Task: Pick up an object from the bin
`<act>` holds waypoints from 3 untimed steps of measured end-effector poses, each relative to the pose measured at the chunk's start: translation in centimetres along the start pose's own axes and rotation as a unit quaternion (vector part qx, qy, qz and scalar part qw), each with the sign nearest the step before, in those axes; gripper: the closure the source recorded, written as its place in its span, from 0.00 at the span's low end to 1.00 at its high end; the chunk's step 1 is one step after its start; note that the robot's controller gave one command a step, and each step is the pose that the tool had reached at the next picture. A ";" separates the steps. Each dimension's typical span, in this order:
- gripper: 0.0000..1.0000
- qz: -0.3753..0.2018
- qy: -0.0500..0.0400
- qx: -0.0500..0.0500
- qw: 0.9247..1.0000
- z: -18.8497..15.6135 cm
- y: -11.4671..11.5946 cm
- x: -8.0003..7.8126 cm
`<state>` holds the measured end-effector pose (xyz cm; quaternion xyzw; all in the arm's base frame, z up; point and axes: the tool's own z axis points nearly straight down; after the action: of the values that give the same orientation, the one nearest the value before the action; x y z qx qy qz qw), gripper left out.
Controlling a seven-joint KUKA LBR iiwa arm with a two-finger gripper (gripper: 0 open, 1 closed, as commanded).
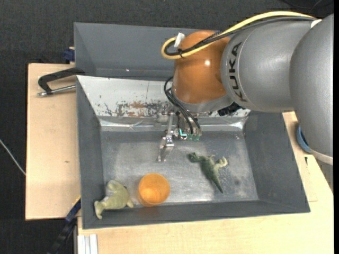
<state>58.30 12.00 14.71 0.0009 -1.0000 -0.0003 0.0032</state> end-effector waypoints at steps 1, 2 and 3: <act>0.00 0.074 -0.007 -0.001 0.997 -3.6 -1.2 0.1; 0.00 0.073 0.000 0.002 0.997 5.2 -8.9 -0.3; 0.00 0.065 -0.003 0.002 0.998 0.8 -14.6 5.7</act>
Offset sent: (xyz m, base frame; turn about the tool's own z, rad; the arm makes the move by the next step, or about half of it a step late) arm -0.0029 -0.0120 0.0338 0.1470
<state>52.58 -2.60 13.95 -0.0646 -0.9979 0.0015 0.0001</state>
